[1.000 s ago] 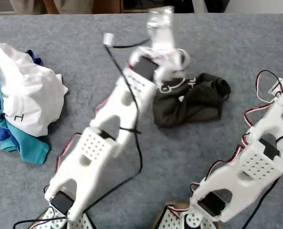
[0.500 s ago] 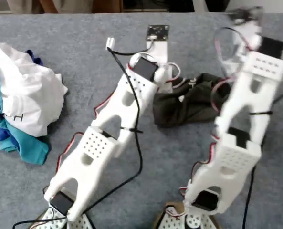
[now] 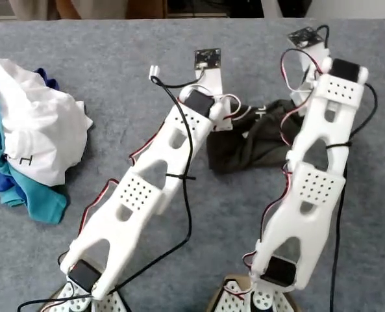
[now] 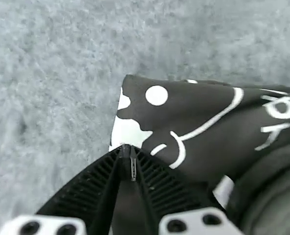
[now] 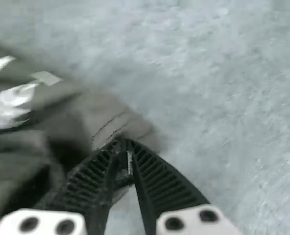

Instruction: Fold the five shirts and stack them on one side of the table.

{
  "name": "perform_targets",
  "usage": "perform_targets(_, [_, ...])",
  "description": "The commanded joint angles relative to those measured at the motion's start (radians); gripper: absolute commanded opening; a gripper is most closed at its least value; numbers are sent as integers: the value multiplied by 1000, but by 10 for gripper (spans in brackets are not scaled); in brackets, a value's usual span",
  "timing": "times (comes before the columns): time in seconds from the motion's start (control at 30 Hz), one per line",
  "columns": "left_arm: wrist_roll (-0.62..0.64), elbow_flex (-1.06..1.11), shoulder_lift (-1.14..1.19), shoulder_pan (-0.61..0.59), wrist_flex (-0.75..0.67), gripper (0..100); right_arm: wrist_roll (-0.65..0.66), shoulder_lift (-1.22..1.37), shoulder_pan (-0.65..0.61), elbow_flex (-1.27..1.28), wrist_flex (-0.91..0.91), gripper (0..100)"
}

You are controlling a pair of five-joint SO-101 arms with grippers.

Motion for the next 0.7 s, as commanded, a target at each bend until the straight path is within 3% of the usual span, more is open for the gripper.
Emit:
perform_targets(0.0, [8,-35,10,-34,-41,19,9,71,56,-133,-146,5])
perform_targets(0.13, [14,-35,38,-51,-83,19,9,147,77,-282,-160,5])
perform_targets(0.33, [14,-37,38,-41,-83,19,17,148,-12,-575,118,5])
perform_targets(0.53, [14,-37,38,-41,-77,19,11,134,-188,-501,126,5])
perform_targets(0.67, [14,-37,41,-51,-75,19,11,168,-240,-495,126,5])
